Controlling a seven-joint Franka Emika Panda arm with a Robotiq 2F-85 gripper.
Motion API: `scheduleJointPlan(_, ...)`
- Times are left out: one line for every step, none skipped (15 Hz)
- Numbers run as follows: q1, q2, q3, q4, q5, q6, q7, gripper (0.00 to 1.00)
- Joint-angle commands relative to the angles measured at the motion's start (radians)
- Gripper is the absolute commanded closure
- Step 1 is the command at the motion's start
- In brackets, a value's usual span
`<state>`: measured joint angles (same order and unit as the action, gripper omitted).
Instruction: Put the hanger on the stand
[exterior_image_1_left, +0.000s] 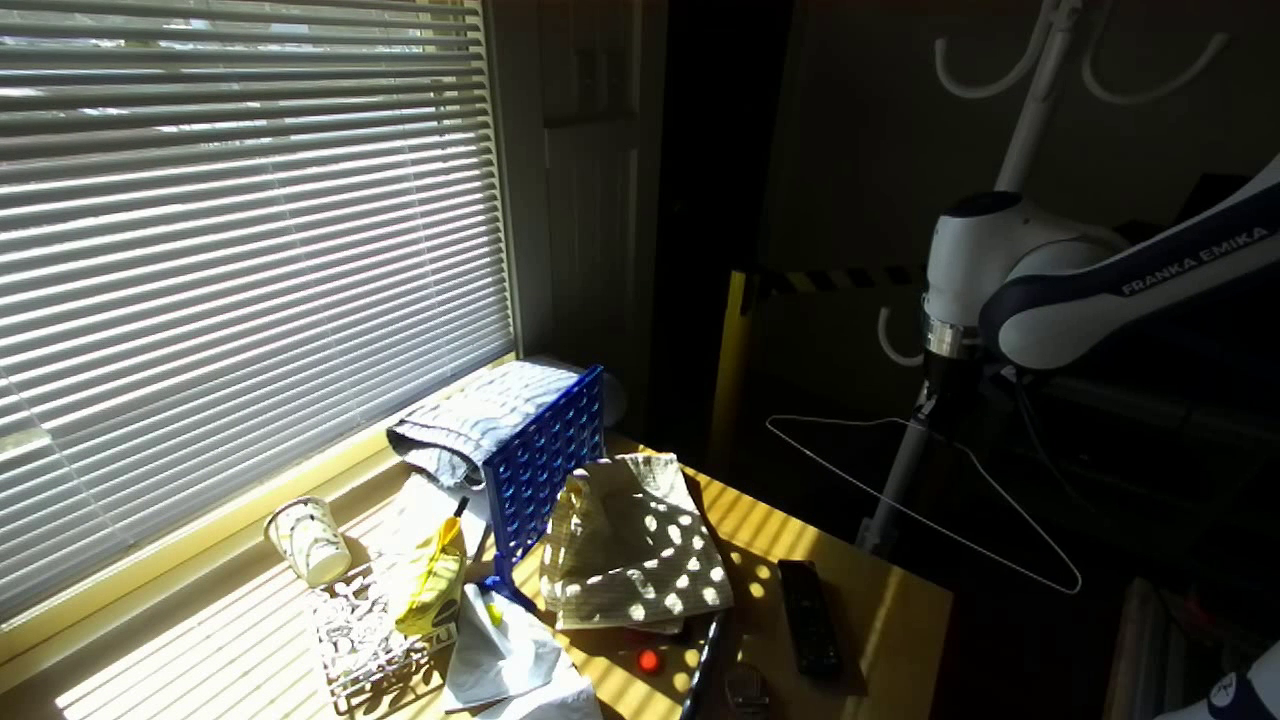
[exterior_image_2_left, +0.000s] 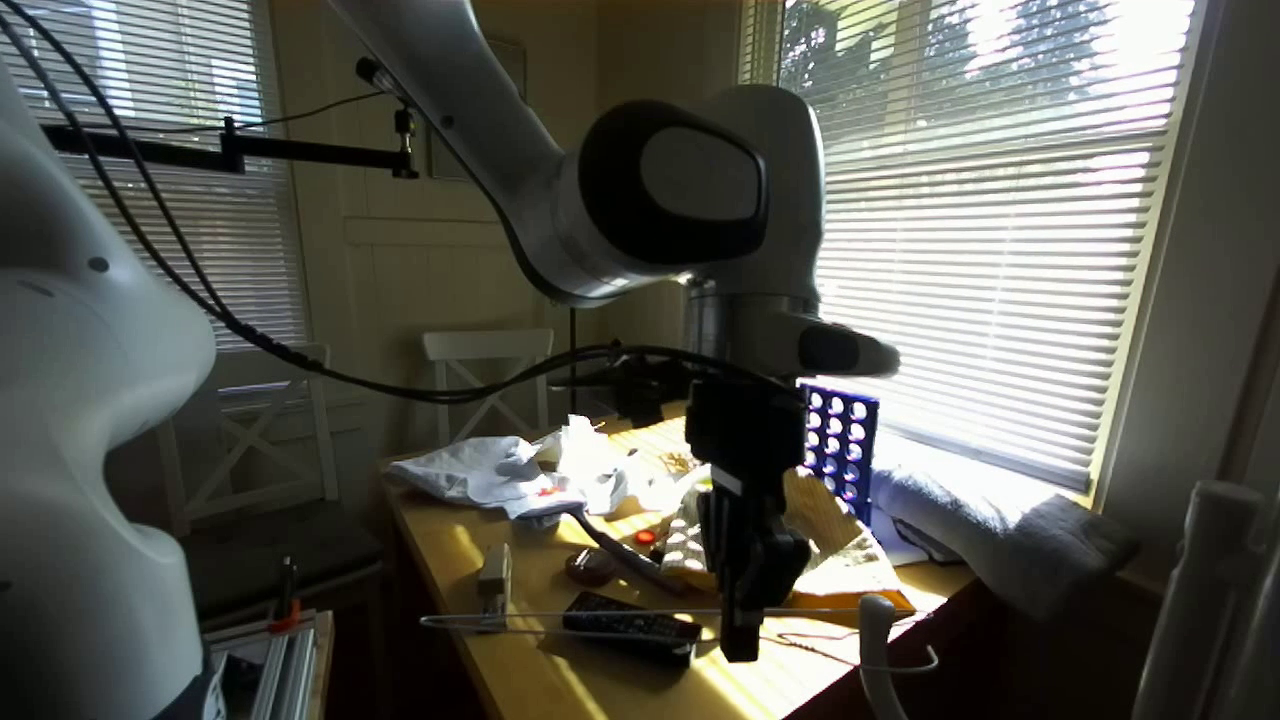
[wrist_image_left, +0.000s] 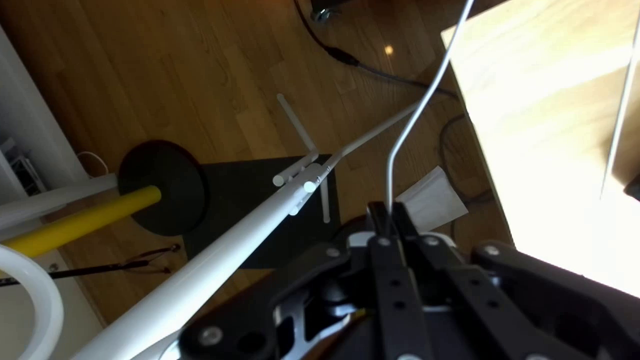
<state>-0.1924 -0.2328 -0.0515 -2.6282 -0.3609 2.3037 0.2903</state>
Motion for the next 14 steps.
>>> scheduleJointPlan(0.018,0.095,-0.024,0.062,0.04,0.054,-0.089,0.99)
scheduleJointPlan(0.021,0.114,-0.023,0.077,0.042,0.057,-0.101,0.99)
scheduleJointPlan(0.024,0.135,-0.022,0.089,0.044,0.059,-0.115,0.99)
scheduleJointPlan(0.027,0.152,-0.021,0.099,0.043,0.054,-0.127,0.99)
scheduleJointPlan(0.031,0.169,-0.021,0.107,0.043,0.046,-0.138,0.99)
scheduleJointPlan(0.033,0.183,-0.022,0.113,0.043,0.039,-0.147,0.99)
scheduleJointPlan(0.035,0.197,-0.023,0.118,0.043,0.035,-0.154,0.99)
scheduleJointPlan(0.037,0.211,-0.024,0.122,0.041,0.031,-0.16,0.99)
scheduleJointPlan(0.038,0.224,-0.025,0.126,0.04,0.027,-0.165,0.99)
scheduleJointPlan(0.039,0.234,-0.026,0.131,0.034,0.021,-0.168,0.99)
scheduleJointPlan(0.04,0.243,-0.028,0.136,0.031,0.016,-0.17,0.99)
scheduleJointPlan(0.04,0.254,-0.031,0.142,0.027,0.011,-0.168,0.99)
scheduleJointPlan(0.041,0.261,-0.034,0.147,0.025,0.007,-0.167,0.99)
scheduleJointPlan(0.04,0.27,-0.037,0.154,0.022,0.004,-0.165,0.99)
